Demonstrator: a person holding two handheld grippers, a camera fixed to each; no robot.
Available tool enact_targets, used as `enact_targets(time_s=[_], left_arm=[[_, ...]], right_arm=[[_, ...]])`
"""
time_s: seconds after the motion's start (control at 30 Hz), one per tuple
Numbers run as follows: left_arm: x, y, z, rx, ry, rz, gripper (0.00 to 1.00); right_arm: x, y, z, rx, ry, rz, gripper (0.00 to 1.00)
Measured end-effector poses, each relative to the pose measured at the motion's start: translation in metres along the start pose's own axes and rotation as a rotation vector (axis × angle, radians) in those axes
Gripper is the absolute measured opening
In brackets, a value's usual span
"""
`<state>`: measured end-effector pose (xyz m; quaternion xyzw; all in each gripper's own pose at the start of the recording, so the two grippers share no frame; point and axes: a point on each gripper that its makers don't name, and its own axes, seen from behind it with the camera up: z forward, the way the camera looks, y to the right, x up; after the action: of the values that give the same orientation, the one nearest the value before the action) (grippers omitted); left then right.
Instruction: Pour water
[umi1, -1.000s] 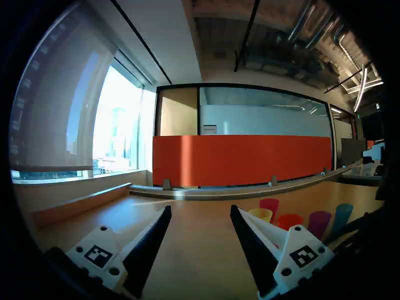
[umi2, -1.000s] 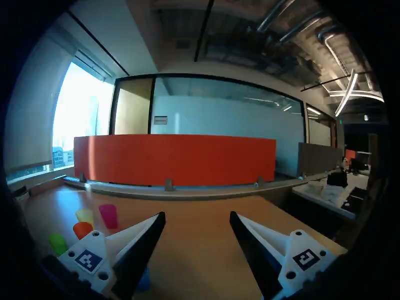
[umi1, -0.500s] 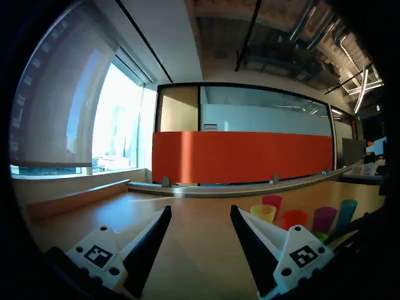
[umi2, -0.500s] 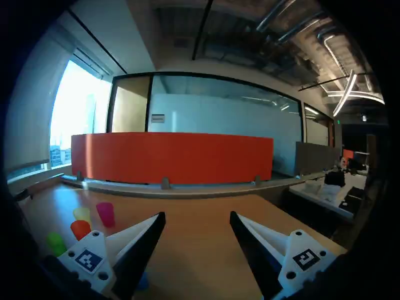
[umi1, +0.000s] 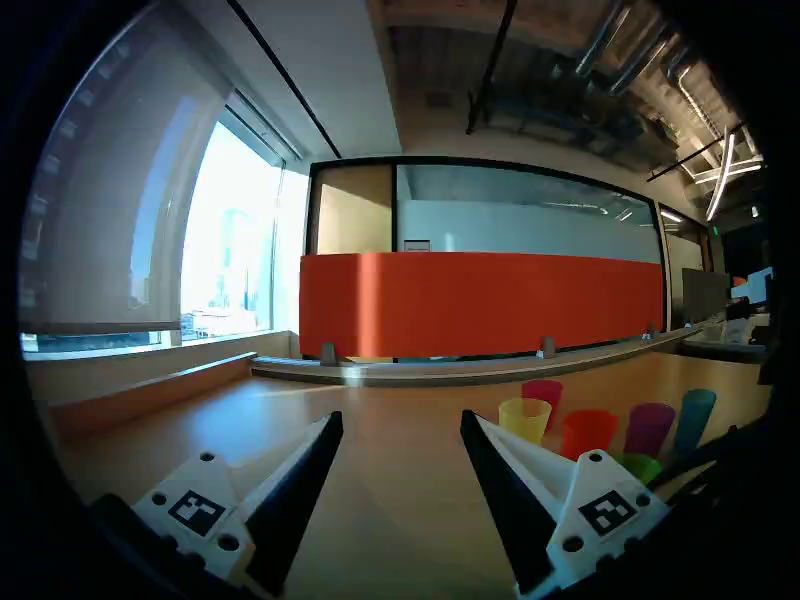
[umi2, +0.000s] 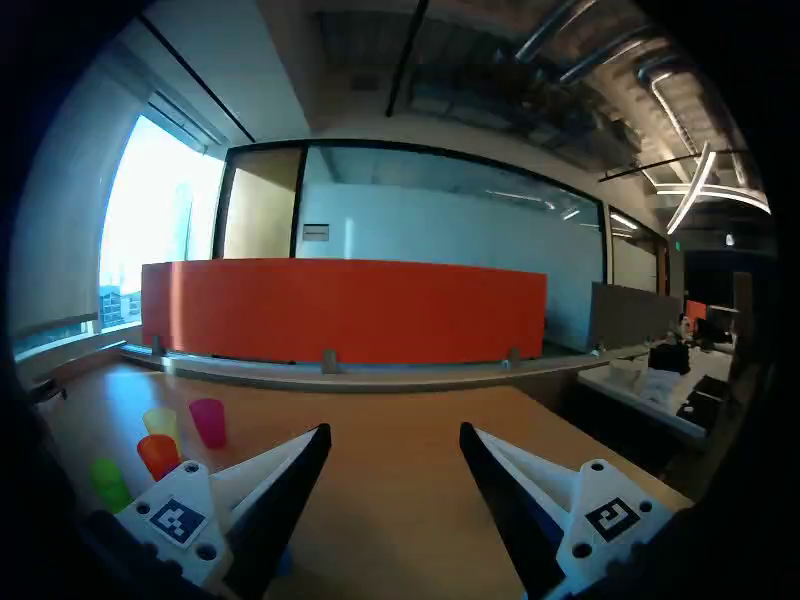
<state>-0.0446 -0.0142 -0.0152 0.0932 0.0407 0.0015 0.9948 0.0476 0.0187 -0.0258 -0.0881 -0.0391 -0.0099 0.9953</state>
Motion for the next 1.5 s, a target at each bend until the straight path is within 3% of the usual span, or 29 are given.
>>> enact_targets(time_s=[0.5, 1.03, 1.2, 1.5], left_arm=[[-0.012, -0.001, 0.007, 0.006, -0.051, 0.003, 0.87], [-0.018, 0.000, 0.008, 0.005, -0.058, 0.003, 0.87], [-0.018, 0.000, 0.008, 0.004, -0.059, 0.003, 0.92], [-0.018, 0.000, 0.007, 0.004, -0.058, 0.004, 0.93]], right_arm=[[0.005, 0.006, -0.003, -0.007, 0.007, -0.002, 1.00], [0.007, 0.004, -0.008, 0.012, 0.020, -0.005, 1.00], [0.006, 0.007, -0.012, 0.011, 0.027, -0.020, 1.00], [0.006, 0.013, -0.011, 0.004, 0.083, -0.041, 1.00]])
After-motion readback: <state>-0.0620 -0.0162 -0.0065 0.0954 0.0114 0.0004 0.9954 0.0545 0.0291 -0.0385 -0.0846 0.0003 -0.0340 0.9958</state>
